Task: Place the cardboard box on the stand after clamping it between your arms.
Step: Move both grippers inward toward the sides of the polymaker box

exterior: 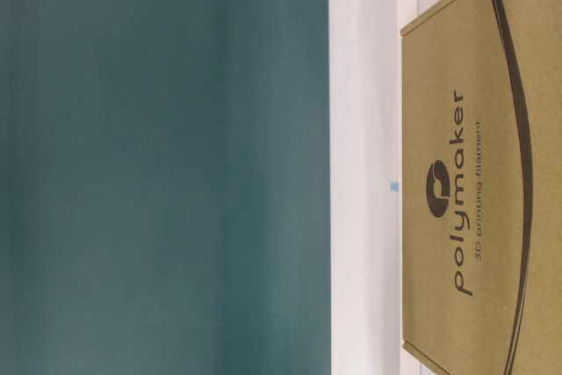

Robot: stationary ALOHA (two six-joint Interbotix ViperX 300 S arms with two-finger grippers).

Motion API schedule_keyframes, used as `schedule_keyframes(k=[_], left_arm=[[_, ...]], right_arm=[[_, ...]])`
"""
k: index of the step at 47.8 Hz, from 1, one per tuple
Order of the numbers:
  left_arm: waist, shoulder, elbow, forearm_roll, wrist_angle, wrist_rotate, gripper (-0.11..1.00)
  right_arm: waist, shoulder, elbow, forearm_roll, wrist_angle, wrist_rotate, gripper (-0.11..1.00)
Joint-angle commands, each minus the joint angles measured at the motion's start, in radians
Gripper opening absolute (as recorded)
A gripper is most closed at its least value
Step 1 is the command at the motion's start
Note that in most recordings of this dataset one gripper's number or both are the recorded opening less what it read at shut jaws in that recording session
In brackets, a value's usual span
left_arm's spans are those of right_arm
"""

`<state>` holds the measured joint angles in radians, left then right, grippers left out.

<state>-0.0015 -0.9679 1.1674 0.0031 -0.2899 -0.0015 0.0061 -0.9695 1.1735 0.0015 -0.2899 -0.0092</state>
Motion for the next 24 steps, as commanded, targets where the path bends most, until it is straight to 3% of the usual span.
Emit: schedule_keyframes(k=[1, 5, 8, 11, 24], left_arm=[[-0.015, 0.017, -0.023, 0.041, 0.103, -0.011, 0.05], [-0.038, 0.032, -0.057, 0.041, 0.264, -0.037, 0.02], [-0.066, 0.052, -0.084, 0.041, 0.37, -0.064, 0.0], [-0.089, 0.08, -0.107, 0.041, 0.443, -0.089, 0.0], [-0.137, 0.222, -0.155, 0.041, 0.583, -0.124, 0.0]], right_arm=[[0.008, 0.017, 0.002, 0.006, 0.003, 0.018, 0.02], [0.017, 0.02, 0.003, 0.029, 0.1, 0.032, 0.07], [0.028, 0.025, -0.003, 0.041, 0.201, 0.052, 0.0], [0.048, 0.034, -0.014, 0.043, 0.318, 0.084, 0.0], [0.143, 0.144, -0.058, 0.043, 0.571, 0.137, 0.0]])
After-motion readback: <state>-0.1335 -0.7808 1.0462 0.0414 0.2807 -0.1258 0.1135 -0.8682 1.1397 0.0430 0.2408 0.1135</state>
